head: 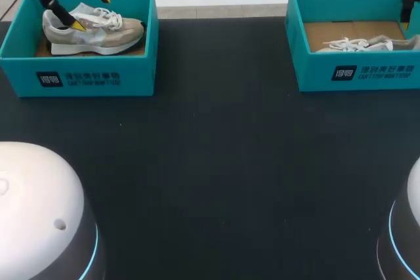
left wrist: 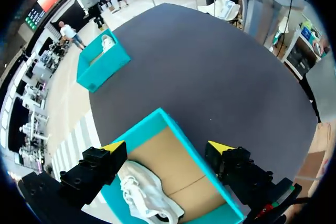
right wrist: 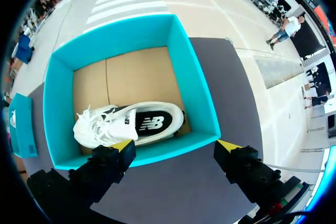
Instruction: Take the shoe out of the shoebox, open the shoe tongue, remove and reinsert the insole, then place the shoe into the shoebox
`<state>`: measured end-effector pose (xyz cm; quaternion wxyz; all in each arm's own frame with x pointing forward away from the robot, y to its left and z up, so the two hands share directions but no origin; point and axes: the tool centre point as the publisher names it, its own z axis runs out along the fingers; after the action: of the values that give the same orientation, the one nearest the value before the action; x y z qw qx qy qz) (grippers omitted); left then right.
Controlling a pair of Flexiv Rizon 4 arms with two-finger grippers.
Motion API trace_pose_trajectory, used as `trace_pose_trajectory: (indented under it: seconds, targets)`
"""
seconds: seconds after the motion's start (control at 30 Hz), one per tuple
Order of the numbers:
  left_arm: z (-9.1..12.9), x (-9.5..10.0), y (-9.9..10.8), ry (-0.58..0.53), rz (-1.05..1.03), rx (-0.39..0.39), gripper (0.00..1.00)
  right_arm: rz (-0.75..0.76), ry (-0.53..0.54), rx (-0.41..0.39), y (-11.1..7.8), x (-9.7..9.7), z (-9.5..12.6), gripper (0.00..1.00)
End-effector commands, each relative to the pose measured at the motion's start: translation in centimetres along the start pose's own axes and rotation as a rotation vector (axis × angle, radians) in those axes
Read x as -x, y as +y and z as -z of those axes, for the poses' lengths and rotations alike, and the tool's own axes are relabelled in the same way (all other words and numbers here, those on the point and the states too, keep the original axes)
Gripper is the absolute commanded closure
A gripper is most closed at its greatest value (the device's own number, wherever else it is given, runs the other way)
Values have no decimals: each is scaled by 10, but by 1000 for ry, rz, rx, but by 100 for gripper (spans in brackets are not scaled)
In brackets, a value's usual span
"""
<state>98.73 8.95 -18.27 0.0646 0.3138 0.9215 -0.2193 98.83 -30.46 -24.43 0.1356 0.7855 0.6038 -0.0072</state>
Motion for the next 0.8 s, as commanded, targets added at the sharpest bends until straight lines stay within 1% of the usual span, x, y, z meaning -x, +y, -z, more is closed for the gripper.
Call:
trace_pose_trajectory:
  seconds: [0.03, 0.07, 0.1, 0.17, 0.2, 0.23, 0.27, 0.3, 0.4, 0.43, 0.47, 0.53, 0.6, 0.8]
  targets:
    - [4, 6, 16, 250, -242, -17, 0, -1, -1, 0, 0, 0, 0, 0]
    - [4, 6, 22, 253, -281, -11, 0, -1, -1, 0, 0, 0, 0, 0]
    - [5, 6, 28, 269, -341, -31, 0, -1, -1, 0, 0, 0, 0, 0]
    - [2, 9, 41, 273, -406, 39, 0, -1, -1, 0, 0, 0, 0, 0]
    - [1, 9, 45, 276, -458, 44, 0, -1, -1, 0, 0, 0, 0, 0]
    - [1, 11, 51, 261, -476, 73, 0, -1, -1, 0, 0, 0, 0, 0]
    - [3, 11, 55, 251, -549, 65, 0, -1, -1, 0, 0, 0, 0, 0]
    - [5, 11, 59, 245, -577, 53, 0, -1, -1, 0, 0, 0, 0, 0]
    - [9, 15, 71, 247, -680, 63, 0, -1, -1, 0, 0, 0, 0, 0]
    - [11, 16, 75, 253, -712, 83, 0, -1, -1, 0, 0, 0, 0, 0]
    - [12, 18, 79, 259, -749, 85, 0, -1, -1, 0, 0, 0, 0, 0]
    - [16, 18, 88, 296, -853, 98, 0, -1, -1, 0, 0, 0, 0, 0]
    - [21, 17, 99, 371, -978, 96, 0, -1, -1, 0, 0, 0, 0, 0]
    - [21, 17, 99, 371, -978, 96, 0, -1, -1, 0, 0, 0, 0, 0]
